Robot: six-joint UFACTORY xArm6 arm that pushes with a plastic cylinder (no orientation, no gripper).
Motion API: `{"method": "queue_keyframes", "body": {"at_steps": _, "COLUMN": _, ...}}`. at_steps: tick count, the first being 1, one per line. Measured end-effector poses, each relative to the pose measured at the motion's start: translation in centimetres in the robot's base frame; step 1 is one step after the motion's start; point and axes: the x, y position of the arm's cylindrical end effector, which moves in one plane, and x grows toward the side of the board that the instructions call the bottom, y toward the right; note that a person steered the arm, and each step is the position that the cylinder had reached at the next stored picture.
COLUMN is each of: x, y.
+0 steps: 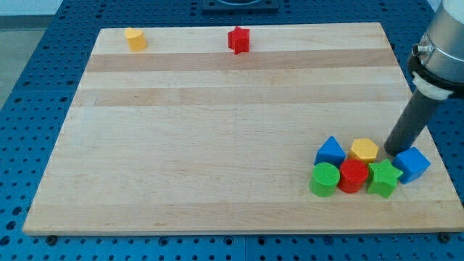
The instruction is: Point at the red star
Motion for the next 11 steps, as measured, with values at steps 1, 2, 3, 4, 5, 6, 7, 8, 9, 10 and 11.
{"method": "queue_keyframes", "body": {"at_steps": 1, "x": 0.0, "y": 0.0}}
{"method": "queue_keyframes", "body": {"at_steps": 2, "x": 0.2, "y": 0.0}}
{"method": "queue_keyframes", "body": {"at_steps": 3, "x": 1.1, "y": 0.0}}
{"method": "queue_keyframes", "body": {"at_steps": 4, "x": 1.3, "y": 0.0}}
{"method": "queue_keyframes", "body": {"at_steps": 5, "x": 0.6, "y": 0.0}}
{"method": "queue_keyframes", "body": {"at_steps": 6, "x": -1.1, "y": -0.1}}
{"method": "queue_keyframes", "body": {"at_steps": 7, "x": -3.9, "y": -0.9}}
{"method": "queue_keyframes", "body": {"at_steps": 8, "x": -6.5, "y": -3.7}}
{"method": "queue_keyframes", "body": {"at_steps": 9, "x": -8.0, "y": -8.2}}
{"method": "queue_keyframes", "body": {"at_steps": 10, "x": -9.1, "y": -11.8}}
{"method": "queue_keyframes", "body": {"at_steps": 11, "x": -10.0, "y": -15.9}}
